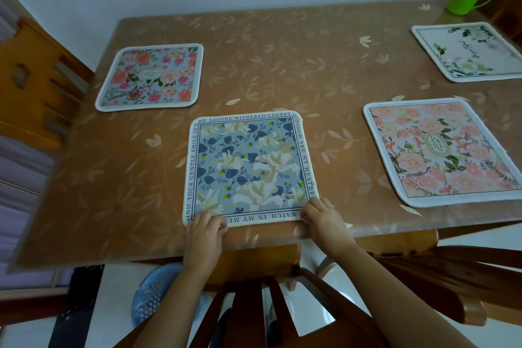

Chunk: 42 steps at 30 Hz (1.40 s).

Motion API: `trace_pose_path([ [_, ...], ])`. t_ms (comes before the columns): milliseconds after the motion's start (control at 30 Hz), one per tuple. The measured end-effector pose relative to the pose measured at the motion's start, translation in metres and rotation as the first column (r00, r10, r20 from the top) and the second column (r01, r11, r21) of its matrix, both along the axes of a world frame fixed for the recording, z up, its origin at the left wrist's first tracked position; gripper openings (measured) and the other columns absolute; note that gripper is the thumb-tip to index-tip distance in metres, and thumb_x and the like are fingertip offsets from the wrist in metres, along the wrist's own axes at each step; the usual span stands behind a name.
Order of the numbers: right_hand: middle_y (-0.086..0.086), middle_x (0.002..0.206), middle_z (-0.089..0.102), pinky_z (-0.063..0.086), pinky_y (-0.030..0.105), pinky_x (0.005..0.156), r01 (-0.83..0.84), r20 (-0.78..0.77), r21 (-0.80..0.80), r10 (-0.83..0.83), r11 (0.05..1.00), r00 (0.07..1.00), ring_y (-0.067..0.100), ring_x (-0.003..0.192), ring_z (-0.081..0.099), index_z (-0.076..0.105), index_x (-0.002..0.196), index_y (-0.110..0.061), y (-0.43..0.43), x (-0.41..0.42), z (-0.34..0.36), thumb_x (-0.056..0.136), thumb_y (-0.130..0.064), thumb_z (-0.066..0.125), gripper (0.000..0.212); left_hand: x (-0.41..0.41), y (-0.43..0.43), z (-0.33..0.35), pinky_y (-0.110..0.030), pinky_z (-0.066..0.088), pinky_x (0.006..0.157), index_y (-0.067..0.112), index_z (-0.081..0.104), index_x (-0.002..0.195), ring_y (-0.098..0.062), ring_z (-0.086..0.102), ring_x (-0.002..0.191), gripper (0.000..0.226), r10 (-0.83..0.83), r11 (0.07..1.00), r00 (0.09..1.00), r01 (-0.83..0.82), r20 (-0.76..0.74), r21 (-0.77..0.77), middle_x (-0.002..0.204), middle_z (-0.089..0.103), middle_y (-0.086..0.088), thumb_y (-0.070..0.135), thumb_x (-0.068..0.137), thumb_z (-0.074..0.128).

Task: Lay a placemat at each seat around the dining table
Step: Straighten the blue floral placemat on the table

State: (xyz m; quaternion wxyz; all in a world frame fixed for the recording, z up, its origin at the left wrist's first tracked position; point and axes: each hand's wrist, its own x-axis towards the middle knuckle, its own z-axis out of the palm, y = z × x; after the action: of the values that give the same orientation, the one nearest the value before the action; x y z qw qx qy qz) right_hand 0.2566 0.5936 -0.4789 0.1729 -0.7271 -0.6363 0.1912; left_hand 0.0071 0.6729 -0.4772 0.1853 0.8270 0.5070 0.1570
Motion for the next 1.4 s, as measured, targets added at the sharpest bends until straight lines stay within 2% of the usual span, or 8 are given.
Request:
trace_pose_path([
  [367, 0.010, 0.106, 0.056, 0.044, 0.037, 0.073, 0.006, 0.001, 0.003, -0.006, 1.000, 1.000, 0.028, 0.097, 0.046, 0.057, 0.089, -0.008, -0.001, -0.002, 0.003, 0.084, -0.012, 0.058, 0.007, -0.001, 0.000, -0.006, -0.042, 0.047, 0.068, 0.010, 0.061, 0.074, -0.028, 0.056, 0.079, 0.018, 0.009, 1.000, 1.000, -0.009, 0.002, 0.004, 0.080, 0.059, -0.006, 0.001, 0.068, 0.075],
  [500, 0.012, 0.106, 0.058, 0.050, 0.047, 0.078, -0.013, 0.066, 0.020, 0.011, 1.000, 0.998, 0.031, 0.098, 0.051, 0.060, 0.092, -0.008, -0.005, -0.004, 0.008, 0.083, -0.017, 0.062, 0.013, -0.001, -0.001, -0.014, -0.050, 0.043, 0.092, 0.010, 0.060, 0.108, -0.034, 0.049, 0.112, 0.032, 0.009, 1.000, 0.999, -0.010, -0.046, -0.008, 0.118, 0.055, -0.014, 0.021, 0.079, 0.068],
  [567, 0.013, 0.119, 0.056, 0.043, 0.055, 0.092, -0.035, 0.116, 0.006, 0.034, 0.999, 0.993, 0.035, 0.112, 0.048, 0.060, 0.106, -0.011, -0.004, -0.005, 0.007, 0.084, -0.024, 0.062, 0.025, 0.004, -0.002, -0.019, -0.053, 0.021, 0.107, 0.019, 0.041, 0.133, -0.033, 0.020, 0.137, 0.049, -0.039, 0.997, 0.988, 0.029, -0.146, -0.068, 0.147, 0.029, -0.011, 0.045, 0.092, 0.036],
  [667, 0.005, 0.154, 0.011, 0.003, 0.059, 0.112, -0.060, 0.179, -0.190, 0.094, 0.980, 0.979, 0.029, 0.141, 0.001, 0.022, 0.140, -0.028, 0.003, -0.016, -0.002, 0.093, -0.045, 0.034, 0.052, 0.009, 0.001, -0.030, -0.049, -0.010, 0.108, 0.035, -0.003, 0.139, -0.021, -0.023, 0.136, 0.060, -0.130, 0.990, 0.941, 0.106, -0.314, -0.092, 0.151, -0.013, 0.000, 0.062, 0.086, 0.000],
  [733, -0.001, 0.150, -0.019, -0.008, 0.061, 0.108, -0.058, 0.226, -0.241, 0.114, 0.969, 0.967, 0.029, 0.135, -0.027, -0.011, 0.137, -0.039, 0.010, -0.029, -0.009, 0.088, -0.055, 0.012, 0.056, 0.011, 0.006, -0.031, -0.049, -0.016, 0.106, 0.039, -0.012, 0.136, -0.019, -0.030, 0.134, 0.056, -0.149, 0.988, 0.916, 0.119, -0.373, -0.102, 0.150, -0.020, 0.003, 0.061, 0.088, 0.005],
  [800, -0.002, 0.144, -0.030, -0.011, 0.063, 0.105, -0.061, 0.271, -0.257, 0.133, 0.965, 0.953, 0.032, 0.129, -0.035, -0.027, 0.129, -0.043, 0.018, -0.038, -0.014, 0.081, -0.061, -0.002, 0.057, 0.013, 0.011, -0.030, -0.050, -0.018, 0.105, 0.040, -0.011, 0.137, -0.020, -0.027, 0.135, 0.056, -0.165, 0.986, 0.902, 0.138, -0.399, -0.096, 0.150, -0.018, 0.003, 0.060, 0.088, 0.006],
  [1167, -0.009, 0.151, -0.019, -0.015, 0.061, 0.102, -0.190, 0.293, -0.164, 0.232, 0.968, 0.928, 0.026, 0.136, -0.026, -0.015, 0.136, -0.045, 0.105, -0.019, -0.026, 0.076, -0.075, 0.013, 0.073, 0.038, 0.078, -0.035, -0.057, -0.010, 0.106, 0.047, -0.023, 0.131, -0.019, -0.028, 0.135, 0.060, -0.147, 0.989, 0.902, 0.130, -0.406, -0.068, 0.151, -0.020, 0.006, 0.069, 0.080, 0.000],
  [1400, -0.009, 0.154, -0.009, -0.007, 0.065, 0.105, -0.232, 0.308, -0.127, 0.261, 0.964, 0.915, 0.023, 0.139, -0.018, -0.008, 0.137, -0.045, 0.182, 0.007, -0.029, 0.075, -0.074, 0.015, 0.072, 0.060, 0.145, -0.044, -0.063, 0.002, 0.106, 0.044, -0.012, 0.136, -0.020, -0.014, 0.139, 0.062, -0.115, 0.992, 0.923, 0.128, -0.368, 0.011, 0.150, -0.016, 0.008, 0.066, 0.082, 0.008],
])
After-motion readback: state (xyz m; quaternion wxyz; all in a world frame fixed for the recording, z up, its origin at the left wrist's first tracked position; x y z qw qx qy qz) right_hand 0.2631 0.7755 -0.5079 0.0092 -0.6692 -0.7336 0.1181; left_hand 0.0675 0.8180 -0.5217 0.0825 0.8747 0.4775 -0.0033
